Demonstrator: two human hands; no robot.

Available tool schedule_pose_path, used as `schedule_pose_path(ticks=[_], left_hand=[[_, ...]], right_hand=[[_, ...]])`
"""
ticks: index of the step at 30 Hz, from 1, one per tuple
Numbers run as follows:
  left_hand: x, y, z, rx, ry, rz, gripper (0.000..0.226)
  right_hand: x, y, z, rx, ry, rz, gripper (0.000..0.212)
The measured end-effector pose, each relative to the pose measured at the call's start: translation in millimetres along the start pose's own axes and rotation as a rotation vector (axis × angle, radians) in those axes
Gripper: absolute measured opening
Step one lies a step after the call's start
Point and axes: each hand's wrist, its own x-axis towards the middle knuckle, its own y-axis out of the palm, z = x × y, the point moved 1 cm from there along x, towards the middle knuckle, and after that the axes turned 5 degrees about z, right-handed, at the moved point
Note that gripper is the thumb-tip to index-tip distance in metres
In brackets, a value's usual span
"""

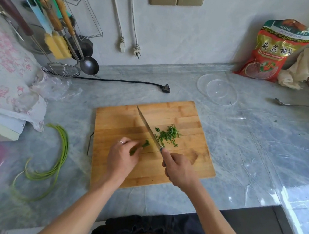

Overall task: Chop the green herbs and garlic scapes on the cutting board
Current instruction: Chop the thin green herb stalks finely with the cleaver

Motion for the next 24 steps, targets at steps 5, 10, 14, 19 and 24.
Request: schedule_pose_path(ticks=[5,10,14,19,24], left_hand=[[5,12,2,0.055,-0.026,0.008,0.013],[0,21,6,0.037,-0.030,-0.024,0.013],[-1,24,3,0.058,-0.082,-0.055,0.009],[0,26,1,0.074,-0.128,-0.060,0.009],[-1,30,-1,0.082,-0.155,-0.076,0.009]], right_hand=[[5,2,-3,-0.074,-0.026,-0.014,0.081],[0,0,-4,-0.085,-0.033,0.007,0.074],[-5,7,-4,-0.165,-0.063,0.033,0.071],[-9,11,-6,-0.263,-0.098,-0.014,0.070],[-14,11,-2,-0.299,-0.076,0.052,0.058]])
